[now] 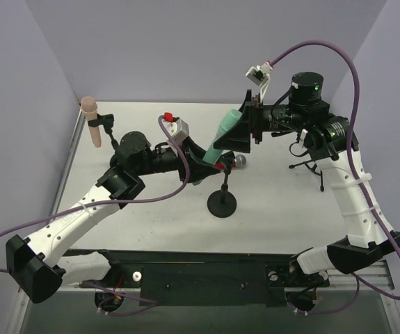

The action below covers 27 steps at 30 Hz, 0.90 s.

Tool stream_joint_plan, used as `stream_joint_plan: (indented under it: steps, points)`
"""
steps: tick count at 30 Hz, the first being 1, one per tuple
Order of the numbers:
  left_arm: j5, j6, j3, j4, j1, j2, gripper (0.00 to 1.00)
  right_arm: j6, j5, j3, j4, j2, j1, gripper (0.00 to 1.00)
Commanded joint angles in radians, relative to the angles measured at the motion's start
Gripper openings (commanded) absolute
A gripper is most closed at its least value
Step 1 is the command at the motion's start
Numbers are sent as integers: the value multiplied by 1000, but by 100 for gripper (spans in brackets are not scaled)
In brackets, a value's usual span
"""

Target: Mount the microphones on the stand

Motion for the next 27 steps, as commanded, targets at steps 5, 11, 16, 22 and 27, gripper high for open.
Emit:
stream_joint_plan:
  steps: [5,11,16,22,27]
  points:
    - [83,176,-82,-156,186,-237,0,-310,-47,-215,-52,-182,-185,100]
    - [54,314,-246,-271,213,-386,0,-1000,105,-377,-400,-266,-213,100]
    - [-14,335,-364,-193,215,-480,0,-1200,114,-399,-470,-230,-197,100]
    - [-55,313,-473,-118,242,-547,0,-1205,232,-350,-459,-132,-95,97]
    - [-57,299,-515,-112,273,-578,0,-1144,243,-260,-435,-66,-65,96]
